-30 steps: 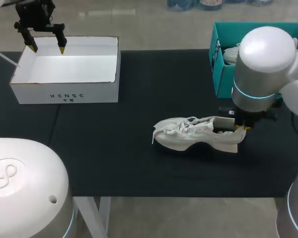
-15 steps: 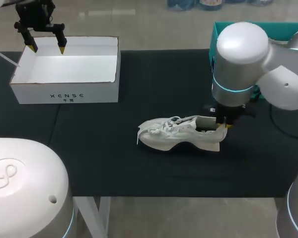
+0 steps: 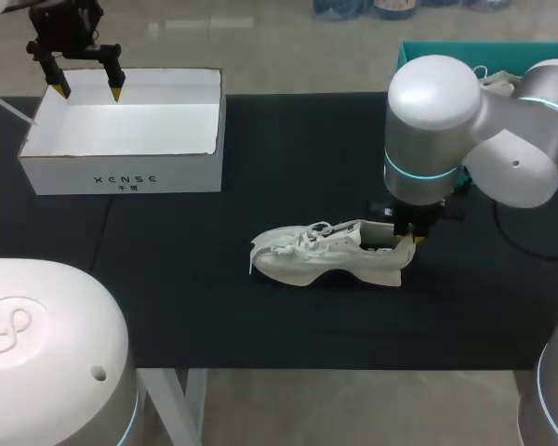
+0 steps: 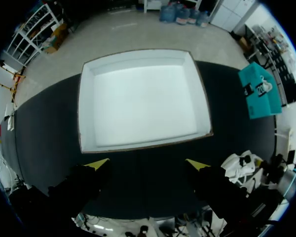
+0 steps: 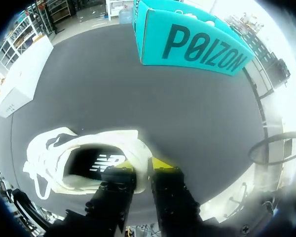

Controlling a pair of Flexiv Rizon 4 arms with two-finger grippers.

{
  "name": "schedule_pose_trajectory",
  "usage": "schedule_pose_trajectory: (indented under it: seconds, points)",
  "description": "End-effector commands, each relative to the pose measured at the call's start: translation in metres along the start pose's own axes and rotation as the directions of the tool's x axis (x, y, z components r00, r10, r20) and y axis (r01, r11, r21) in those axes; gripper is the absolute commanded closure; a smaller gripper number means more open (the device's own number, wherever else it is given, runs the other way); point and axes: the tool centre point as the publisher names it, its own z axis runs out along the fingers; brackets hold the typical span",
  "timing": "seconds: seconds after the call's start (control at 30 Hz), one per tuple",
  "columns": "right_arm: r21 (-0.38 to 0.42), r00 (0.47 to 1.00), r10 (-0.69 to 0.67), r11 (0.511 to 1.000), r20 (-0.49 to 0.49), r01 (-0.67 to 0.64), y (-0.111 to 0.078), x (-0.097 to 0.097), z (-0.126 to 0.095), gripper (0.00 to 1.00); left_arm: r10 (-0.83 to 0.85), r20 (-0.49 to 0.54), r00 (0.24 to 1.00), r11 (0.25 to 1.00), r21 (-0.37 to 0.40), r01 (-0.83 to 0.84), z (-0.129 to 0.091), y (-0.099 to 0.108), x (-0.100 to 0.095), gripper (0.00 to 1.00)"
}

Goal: Take the shoe out of the shoebox, open the shoe tongue, remove and reinsert the insole, then place the shoe into the shoebox

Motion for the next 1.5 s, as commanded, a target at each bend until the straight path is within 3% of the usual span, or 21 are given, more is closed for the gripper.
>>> schedule_pose_trajectory:
  seconds: [0.03, 0.27, 0.33, 0.4, 0.47, 0.53, 0.57, 0.63, 0.67, 0.7, 1.3, 1.37, 1.4, 1.43, 1.47, 1.5]
  points:
    - [-0.001, 1.000, 0.011, 1.000, 0.003, -0.011, 0.000, -0.002, -0.004, 0.00, -0.001, 0.002, 1.000, 1.000, 0.001, 0.001, 0.000, 0.001, 0.000, 0.00]
    - [0.032, 0.999, -0.001, 0.999, -0.047, 0.003, -0.008, -0.025, -0.049, 0.00, -0.001, 0.002, 1.000, 1.000, 0.001, 0.001, 0.000, 0.001, 0.000, 0.00]
    - [0.046, 0.989, -0.124, 0.991, -0.083, 0.128, -0.014, -0.029, -0.062, 0.00, -0.001, 0.002, 1.000, 1.000, 0.001, 0.001, 0.000, 0.001, 0.000, 0.00]
    - [0.013, 0.940, -0.316, 0.947, -0.127, 0.321, -0.024, -0.033, -0.078, 0.00, -0.001, 0.002, 1.000, 1.000, 0.001, 0.001, 0.000, 0.001, 0.000, 0.00]
    - [-0.028, 0.816, -0.540, 0.837, -0.208, 0.547, -0.037, -0.040, -0.092, 0.00, -0.001, 0.002, 1.000, 1.000, 0.001, 0.001, 0.000, 0.001, 0.000, 0.00]
    - [-0.090, 0.646, -0.711, 0.689, -0.277, 0.719, -0.051, -0.054, -0.100, 0.00, -0.001, 0.002, 1.000, 1.000, 0.001, 0.001, 0.000, 0.001, 0.000, 0.00]
    - [-0.114, 0.510, -0.796, 0.568, -0.325, 0.815, -0.060, -0.063, -0.102, 0.00, -0.001, 0.002, 1.000, 1.000, 0.001, 0.001, 0.000, 0.001, 0.000, 0.00]
    - [-0.236, 0.139, -0.918, 0.239, -0.372, 0.942, -0.088, -0.088, -0.110, 0.00, -0.001, 0.002, 1.000, 1.000, 0.001, 0.001, 0.000, 0.001, 0.000, 0.00]
    - [-0.298, 0.011, -0.922, 0.136, -0.387, 0.945, -0.097, -0.101, -0.114, 0.00, -0.001, 0.002, 1.000, 1.000, 0.001, 0.001, 0.000, 0.001, 0.000, 0.00]
    - [-0.330, -0.021, -0.931, 0.108, -0.363, 0.938, -0.102, -0.113, -0.118, 0.00, -0.001, 0.002, 1.000, 1.000, 0.001, 0.001, 0.000, 0.001, 0.000, 0.00]
    - [-0.330, -0.021, -0.931, 0.108, -0.363, 0.938, -0.102, -0.113, -0.118, 0.00, -0.001, 0.002, 1.000, 1.000, 0.001, 0.001, 0.000, 0.001, 0.000, 0.00]
    - [-0.487, -0.179, -0.922, 0.011, -0.343, 0.874, -0.106, -0.120, -0.118, 0.00, -0.001, 0.002, 1.000, 1.000, 0.001, 0.001, 0.000, 0.001, 0.000, 0.00]
    - [-0.521, -0.236, -0.915, -0.035, -0.326, 0.853, -0.108, -0.122, -0.117, 0.00, -0.001, 0.002, 1.000, 1.000, 0.001, 0.001, 0.000, 0.001, 0.000, 0.00]
    - [-0.546, -0.252, -0.920, -0.051, -0.300, 0.836, -0.109, -0.126, -0.118, 0.00, -0.001, 0.002, 1.000, 1.000, 0.001, 0.001, 0.000, 0.001, 0.000, 0.00]
    - [-0.619, -0.342, -0.899, -0.109, -0.272, 0.778, -0.111, -0.129, -0.119, 0.00, -0.001, 0.002, 1.000, 1.000, 0.001, 0.001, 0.000, 0.001, 0.000, 0.00]
    - [-0.670, -0.397, -0.893, -0.163, -0.211, 0.724, -0.114, -0.132, -0.122, 0.00, -0.001, 0.002, 1.000, 1.000, 0.001, 0.001, 0.000, 0.001, 0.000, 0.00]
